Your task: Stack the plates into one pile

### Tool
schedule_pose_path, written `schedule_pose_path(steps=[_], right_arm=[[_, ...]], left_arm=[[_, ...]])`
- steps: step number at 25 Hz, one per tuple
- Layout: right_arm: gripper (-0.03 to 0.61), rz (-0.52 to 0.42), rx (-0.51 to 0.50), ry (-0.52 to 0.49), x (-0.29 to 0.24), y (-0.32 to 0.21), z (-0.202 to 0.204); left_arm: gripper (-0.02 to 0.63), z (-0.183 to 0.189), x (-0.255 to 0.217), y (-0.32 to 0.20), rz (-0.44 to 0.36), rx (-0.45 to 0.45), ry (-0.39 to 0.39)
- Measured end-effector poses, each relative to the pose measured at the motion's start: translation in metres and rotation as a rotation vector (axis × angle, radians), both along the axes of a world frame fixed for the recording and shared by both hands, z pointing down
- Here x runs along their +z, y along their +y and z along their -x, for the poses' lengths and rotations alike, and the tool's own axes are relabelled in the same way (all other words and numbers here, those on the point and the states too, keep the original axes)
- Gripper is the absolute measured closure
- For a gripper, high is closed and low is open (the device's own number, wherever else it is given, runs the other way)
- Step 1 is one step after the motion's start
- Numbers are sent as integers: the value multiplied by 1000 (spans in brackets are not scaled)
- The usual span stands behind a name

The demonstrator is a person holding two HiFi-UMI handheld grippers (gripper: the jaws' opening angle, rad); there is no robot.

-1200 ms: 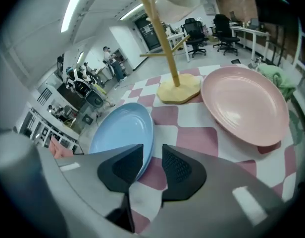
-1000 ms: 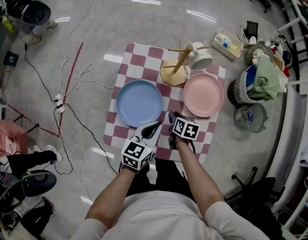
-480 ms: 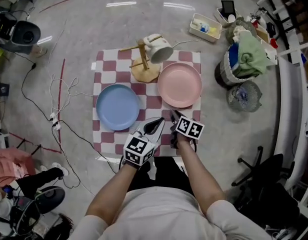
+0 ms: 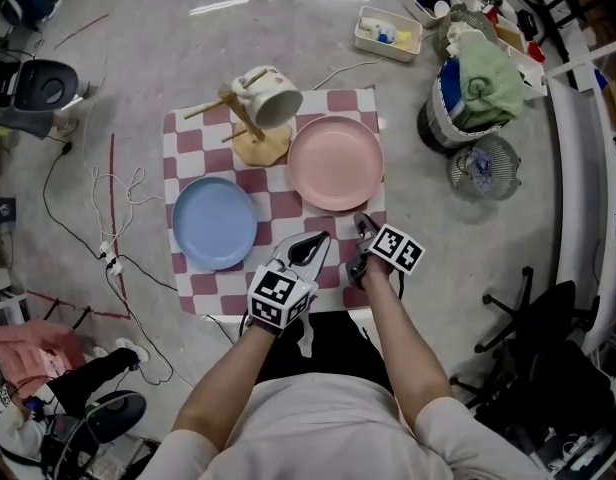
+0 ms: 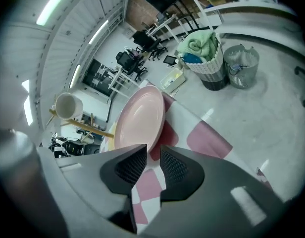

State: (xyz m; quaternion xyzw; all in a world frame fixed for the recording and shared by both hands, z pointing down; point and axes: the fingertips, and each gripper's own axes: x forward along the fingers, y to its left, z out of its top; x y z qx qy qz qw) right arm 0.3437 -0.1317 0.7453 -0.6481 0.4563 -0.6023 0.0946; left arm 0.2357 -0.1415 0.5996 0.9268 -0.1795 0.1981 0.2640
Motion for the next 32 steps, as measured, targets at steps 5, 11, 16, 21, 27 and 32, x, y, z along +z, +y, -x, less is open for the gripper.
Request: schedule_pose_path(steps=[5,11,16,21,27,32], right_arm=[[505,-4,54,-31,7,-9,-17],[505,22,77,-55,21,-24,-26],[506,46,92,-90,33,-30,-27],[512,49,141,-137,37,-35,-28],[531,50,212,-198,38,-30,-31],[531,38,194,-187,29,-24,-28]], left_arm=[[607,-11,5,1,12,12,-10],[607,-13,10,-5,16,0,-22],[607,-9,12,-7,23,-20,-30],[607,-3,12,-7,26,-40,-37],[607,12,8,-9,24,-67,-35],[607,21,6,-10,17,-85,-19]])
